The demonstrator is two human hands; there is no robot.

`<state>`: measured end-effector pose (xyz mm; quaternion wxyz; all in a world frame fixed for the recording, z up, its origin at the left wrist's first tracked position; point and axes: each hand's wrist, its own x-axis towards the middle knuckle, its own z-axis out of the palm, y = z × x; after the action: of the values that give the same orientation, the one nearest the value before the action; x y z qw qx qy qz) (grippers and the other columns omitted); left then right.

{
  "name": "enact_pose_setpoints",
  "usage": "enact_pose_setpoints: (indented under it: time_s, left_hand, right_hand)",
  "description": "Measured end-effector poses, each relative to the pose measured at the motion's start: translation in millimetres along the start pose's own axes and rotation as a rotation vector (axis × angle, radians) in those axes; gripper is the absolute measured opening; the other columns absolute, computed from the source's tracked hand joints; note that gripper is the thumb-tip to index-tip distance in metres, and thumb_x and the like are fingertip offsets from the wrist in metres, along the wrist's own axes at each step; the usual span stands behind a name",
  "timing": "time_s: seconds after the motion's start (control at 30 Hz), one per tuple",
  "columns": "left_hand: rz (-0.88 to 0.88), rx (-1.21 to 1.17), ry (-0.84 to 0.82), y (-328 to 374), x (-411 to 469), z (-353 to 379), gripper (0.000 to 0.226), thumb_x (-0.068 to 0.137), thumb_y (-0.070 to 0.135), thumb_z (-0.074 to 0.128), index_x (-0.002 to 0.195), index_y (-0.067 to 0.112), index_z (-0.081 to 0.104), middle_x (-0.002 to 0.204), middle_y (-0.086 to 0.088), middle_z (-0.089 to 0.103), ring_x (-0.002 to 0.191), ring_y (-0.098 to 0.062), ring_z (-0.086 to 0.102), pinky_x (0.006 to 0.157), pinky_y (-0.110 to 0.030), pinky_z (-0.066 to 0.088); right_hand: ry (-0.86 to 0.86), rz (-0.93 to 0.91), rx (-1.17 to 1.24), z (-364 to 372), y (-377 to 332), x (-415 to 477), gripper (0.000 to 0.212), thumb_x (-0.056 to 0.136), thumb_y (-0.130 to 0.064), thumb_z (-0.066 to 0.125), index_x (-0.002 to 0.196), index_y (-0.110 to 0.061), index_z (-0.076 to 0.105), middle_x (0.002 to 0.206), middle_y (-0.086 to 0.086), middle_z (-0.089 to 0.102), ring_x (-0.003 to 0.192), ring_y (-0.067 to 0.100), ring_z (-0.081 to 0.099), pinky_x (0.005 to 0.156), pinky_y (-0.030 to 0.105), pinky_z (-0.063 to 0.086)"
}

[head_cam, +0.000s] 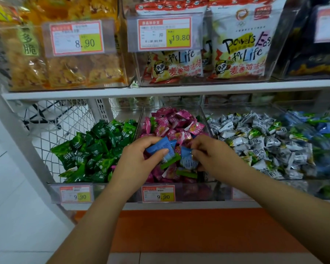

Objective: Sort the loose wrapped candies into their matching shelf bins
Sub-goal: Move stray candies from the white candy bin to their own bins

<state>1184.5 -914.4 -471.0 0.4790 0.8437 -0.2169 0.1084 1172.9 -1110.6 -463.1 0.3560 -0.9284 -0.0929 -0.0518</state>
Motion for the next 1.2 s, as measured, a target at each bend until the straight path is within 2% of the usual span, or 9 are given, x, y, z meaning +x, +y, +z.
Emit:
enact_pose_setpoints:
  time_s: [0.17,0.4,0.63,0.73,0.83,0.9,1.0,1.1,1.2]
  left_hand:
    - [0.032,-0.112,0.150,23,1,15,0.020,0.089,0.025,0.060,0.094,0.044,0.057,0.093,0.014,0.062,0.076,0.001,0.058,0.064,-0.009,0.043]
    - [0.204,-0.173,0.050,84,21,107,0.015,0.084,0.039,0.055,0.098,0.045,0.055,0.100,0.017,0.059,0.090,0.001,0.058,0.076,-0.013,0.047]
    - [0.369,-0.151,-0.076,146,52,234,0.013,0.092,0.025,0.061,0.104,0.028,0.060,0.091,0.025,0.050,0.086,0.007,0.051,0.075,-0.012,0.043]
    - [0.440,-0.101,-0.119,164,68,281,0.020,0.092,0.023,0.059,0.109,0.013,0.066,0.093,0.013,0.054,0.081,0.005,0.048,0.074,-0.007,0.038]
    - [0.449,0.002,-0.140,173,90,314,0.028,0.093,0.025,0.059,0.118,0.012,0.064,0.113,0.000,0.062,0.100,-0.005,0.053,0.088,-0.004,0.033]
    - [0.433,0.176,-0.216,173,104,330,0.037,0.094,0.030,0.056,0.130,0.021,0.056,0.131,0.001,0.057,0.122,-0.015,0.048,0.110,-0.031,0.029]
    - [0.378,0.414,-0.341,171,114,337,0.046,0.095,0.037,0.052,0.140,0.034,0.042,0.146,0.011,0.041,0.138,-0.014,0.030,0.114,-0.055,0.013]
    - [0.394,0.360,-0.294,164,111,325,0.034,0.094,0.036,0.054,0.128,0.035,0.055,0.137,0.015,0.049,0.130,-0.011,0.040,0.112,-0.055,0.016]
    - [0.382,0.324,-0.235,155,100,298,0.022,0.095,0.031,0.054,0.115,0.035,0.061,0.126,0.015,0.056,0.116,-0.009,0.051,0.112,-0.053,0.019]
  right_hand:
    - [0.129,0.053,0.185,-32,2,-6,0.016,0.097,-0.019,0.049,0.082,-0.023,0.050,0.085,0.007,0.067,0.069,0.021,0.061,0.066,0.036,0.052]
    - [0.430,0.112,0.452,-95,58,-60,0.014,0.098,-0.013,0.047,0.084,-0.016,0.050,0.084,0.005,0.062,0.061,0.018,0.068,0.046,0.018,0.045]
    - [0.756,0.172,0.360,-155,141,-125,0.014,0.095,-0.016,0.052,0.085,-0.025,0.052,0.095,-0.006,0.065,0.077,0.011,0.069,0.075,0.042,0.057]
    - [0.862,0.243,0.262,-175,173,-140,0.010,0.095,-0.020,0.053,0.089,-0.028,0.054,0.095,-0.017,0.063,0.085,0.028,0.066,0.075,0.053,0.053]
    - [0.802,0.281,0.165,-194,201,-141,0.016,0.096,-0.018,0.051,0.102,-0.032,0.054,0.109,-0.015,0.059,0.102,0.033,0.062,0.084,0.046,0.053]
    - [0.594,0.341,0.010,-200,216,-139,0.034,0.097,-0.015,0.048,0.129,-0.028,0.048,0.135,-0.006,0.050,0.125,0.023,0.049,0.095,0.032,0.043]
    - [0.485,0.359,-0.059,-200,223,-137,0.047,0.098,-0.010,0.047,0.143,-0.020,0.038,0.151,-0.003,0.034,0.139,0.015,0.031,0.100,0.020,0.032]
    - [0.523,0.294,-0.104,-194,212,-137,0.040,0.098,-0.011,0.048,0.137,-0.018,0.047,0.140,-0.002,0.048,0.123,0.002,0.046,0.090,0.005,0.029]
    - [0.533,0.211,-0.087,-180,194,-132,0.029,0.096,-0.010,0.050,0.123,-0.015,0.060,0.117,-0.003,0.061,0.075,-0.021,0.049,0.064,-0.002,0.037]
